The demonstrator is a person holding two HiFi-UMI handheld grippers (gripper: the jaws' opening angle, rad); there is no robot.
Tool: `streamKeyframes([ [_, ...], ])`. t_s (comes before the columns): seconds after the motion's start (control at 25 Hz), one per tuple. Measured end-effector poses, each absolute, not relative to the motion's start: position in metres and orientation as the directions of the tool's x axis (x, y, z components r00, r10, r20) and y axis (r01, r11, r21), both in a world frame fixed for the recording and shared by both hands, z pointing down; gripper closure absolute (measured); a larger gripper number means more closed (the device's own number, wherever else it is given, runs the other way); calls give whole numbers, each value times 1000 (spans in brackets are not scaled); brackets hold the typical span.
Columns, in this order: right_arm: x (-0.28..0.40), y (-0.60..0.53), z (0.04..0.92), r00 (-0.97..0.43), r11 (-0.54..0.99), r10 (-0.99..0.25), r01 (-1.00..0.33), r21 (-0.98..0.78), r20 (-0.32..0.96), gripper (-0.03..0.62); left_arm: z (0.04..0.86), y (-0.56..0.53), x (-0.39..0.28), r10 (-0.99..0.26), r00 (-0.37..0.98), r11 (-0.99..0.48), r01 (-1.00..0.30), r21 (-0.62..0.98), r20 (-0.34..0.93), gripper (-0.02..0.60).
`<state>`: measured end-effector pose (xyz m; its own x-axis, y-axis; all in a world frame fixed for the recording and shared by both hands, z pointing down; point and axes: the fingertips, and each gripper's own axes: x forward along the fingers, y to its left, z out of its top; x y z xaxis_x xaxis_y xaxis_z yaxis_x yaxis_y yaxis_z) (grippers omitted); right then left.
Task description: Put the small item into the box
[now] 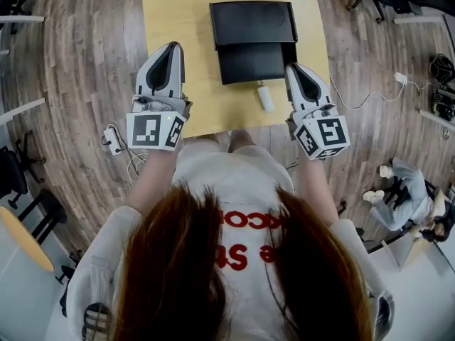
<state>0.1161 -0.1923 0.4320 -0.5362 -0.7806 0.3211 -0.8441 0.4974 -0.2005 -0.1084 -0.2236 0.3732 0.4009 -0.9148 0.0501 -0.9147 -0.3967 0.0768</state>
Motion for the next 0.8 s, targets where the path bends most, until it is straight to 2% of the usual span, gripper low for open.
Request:
streamKeyframes([
  [0.24, 107, -158, 531, -496, 497, -682, -853, -157, 537, 583, 401, -218, -112, -901, 416, -409, -909, 80, 119, 575],
  [0.32, 106, -149, 556, -478, 493, -653, -857, -149, 588, 564, 409, -215, -114, -897, 420, -413, -907, 80, 138, 575],
  [0.4, 106, -140, 578, -466, 479, -621, -862, -165, 630, 530, 414, -214, -116, -895, 420, -412, -908, 82, 152, 575],
  [0.6, 97, -122, 623, -453, 498, -510, -849, -178, 731, 384, 426, -210, -121, -891, 417, -408, -909, 86, 177, 575],
  [0.8, 93, -112, 641, -403, 529, -464, -841, -118, 789, 339, 435, -205, -123, -890, 410, -401, -912, 88, 200, 575],
])
